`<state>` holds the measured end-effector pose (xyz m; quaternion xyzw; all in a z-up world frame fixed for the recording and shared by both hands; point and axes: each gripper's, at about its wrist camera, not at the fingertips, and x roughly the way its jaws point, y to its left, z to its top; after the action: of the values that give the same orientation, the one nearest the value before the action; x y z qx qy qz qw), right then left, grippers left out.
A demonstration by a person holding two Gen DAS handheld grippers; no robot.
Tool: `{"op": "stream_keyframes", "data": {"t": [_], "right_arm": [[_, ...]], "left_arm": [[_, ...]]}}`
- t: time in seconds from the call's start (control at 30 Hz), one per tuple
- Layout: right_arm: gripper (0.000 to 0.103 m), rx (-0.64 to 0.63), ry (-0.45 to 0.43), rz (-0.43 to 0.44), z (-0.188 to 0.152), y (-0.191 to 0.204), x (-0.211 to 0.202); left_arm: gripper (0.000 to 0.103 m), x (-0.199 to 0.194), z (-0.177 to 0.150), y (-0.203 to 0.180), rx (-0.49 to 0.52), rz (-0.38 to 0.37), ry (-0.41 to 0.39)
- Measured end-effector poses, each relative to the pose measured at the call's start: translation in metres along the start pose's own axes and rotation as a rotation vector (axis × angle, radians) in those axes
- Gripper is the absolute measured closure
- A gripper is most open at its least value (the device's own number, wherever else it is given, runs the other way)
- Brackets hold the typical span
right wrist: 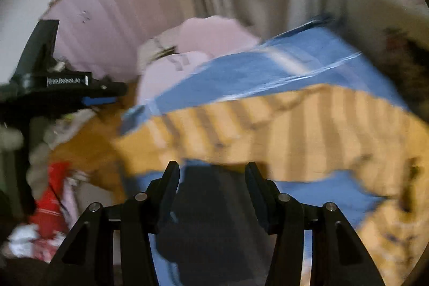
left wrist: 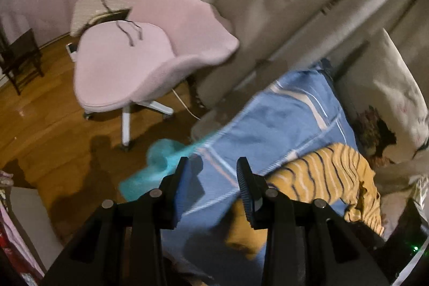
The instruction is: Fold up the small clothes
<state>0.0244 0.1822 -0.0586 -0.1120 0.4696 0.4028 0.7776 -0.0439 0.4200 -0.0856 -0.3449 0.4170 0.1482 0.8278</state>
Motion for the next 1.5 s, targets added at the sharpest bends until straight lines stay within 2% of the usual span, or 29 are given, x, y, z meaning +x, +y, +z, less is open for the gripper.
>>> {"op": "stream_keyframes", "data": {"t": [0.1, 0.27, 0.33, 0.37, 0.4, 0.43, 0.47, 0.57, 0.63, 0.77, 0.87, 0.9, 0.97, 1.0, 1.07, 1.1, 1.17, 1.23, 1.3, 1.4, 1.5], "right_arm": [[0.048, 0.05, 0.042, 0.079, 0.007, 0.019, 0.025], [0.047, 0.173, 0.143, 0.117, 0.012, 0.03, 0.065], [0.046, 0.209, 0.108, 0.109, 0.015, 0.033, 0.068], [0.049, 0.214, 0.104, 0.105, 0.017, 0.035, 0.07], [0.073, 0.217, 0.094, 0.099, 0.017, 0.036, 0.072], [0.093, 0.211, 0.101, 0.094, 0.019, 0.036, 0.074], [0.1, 0.209, 0.114, 0.089, 0.02, 0.034, 0.076], [0.1, 0.212, 0.068, 0.095, 0.025, 0.024, 0.052], [0.1, 0.178, 0.018, 0.074, 0.027, 0.015, 0.019], [0.1, 0.157, -0.082, -0.037, 0.019, -0.025, -0.061], [0.1, 0.224, -0.144, -0.195, -0.008, -0.086, -0.133], [0.101, 0.266, -0.162, -0.272, -0.026, -0.114, -0.162], [0.101, 0.366, -0.173, -0.373, -0.059, -0.16, -0.2], [0.101, 0.438, -0.175, -0.446, -0.085, -0.19, -0.222], [0.101, 0.539, -0.155, -0.55, -0.123, -0.233, -0.245], [0.1, 0.622, -0.12, -0.591, -0.152, -0.264, -0.254], [0.1, 0.722, -0.05, -0.648, -0.19, -0.302, -0.255], [0.099, 0.824, -0.053, -0.667, -0.226, -0.321, -0.263], [0.098, 0.883, -0.135, -0.644, -0.248, -0.321, -0.282], [0.092, 0.901, -0.21, -0.625, -0.274, -0.313, -0.306], [0.089, 0.883, -0.244, -0.592, -0.286, -0.306, -0.317]], "left_arm": [[0.069, -0.004, 0.001, 0.018, -0.028, 0.006, -0.001], [0.069, -0.003, 0.001, 0.037, -0.055, 0.003, 0.0], [0.069, -0.002, 0.002, 0.039, -0.056, 0.002, -0.001], [0.069, -0.001, 0.002, 0.039, -0.057, 0.001, 0.001], [0.069, 0.0, 0.003, 0.039, -0.059, -0.001, 0.004], [0.069, 0.001, 0.004, 0.038, -0.06, -0.003, 0.006], [0.069, 0.002, 0.004, 0.037, -0.061, -0.009, 0.008], [0.069, -0.001, 0.003, 0.027, -0.044, -0.025, 0.007], [0.069, -0.004, 0.003, 0.016, -0.025, -0.041, -0.001], [0.069, -0.011, -0.001, -0.012, 0.014, -0.081, -0.02], [0.069, -0.015, -0.01, -0.037, 0.049, -0.11, -0.027], [0.069, -0.015, -0.014, -0.048, 0.064, -0.12, -0.025], [0.068, -0.016, -0.024, -0.068, 0.091, -0.137, -0.018], [0.068, -0.015, -0.029, -0.077, 0.104, -0.143, -0.014], [0.068, -0.015, -0.042, -0.099, 0.144, -0.152, -0.002], [0.068, -0.013, -0.05, -0.112, 0.168, -0.158, 0.009], [0.068, -0.009, -0.066, -0.134, 0.213, -0.165, 0.03], [0.068, -0.005, -0.082, -0.158, 0.256, -0.173, 0.056], [0.068, -0.001, -0.1, -0.182, 0.304, -0.189, 0.08], [0.068, 0.003, -0.126, -0.219, 0.379, -0.21, 0.096], [0.067, 0.009, -0.15, -0.254, 0.446, -0.228, 0.109]]}}
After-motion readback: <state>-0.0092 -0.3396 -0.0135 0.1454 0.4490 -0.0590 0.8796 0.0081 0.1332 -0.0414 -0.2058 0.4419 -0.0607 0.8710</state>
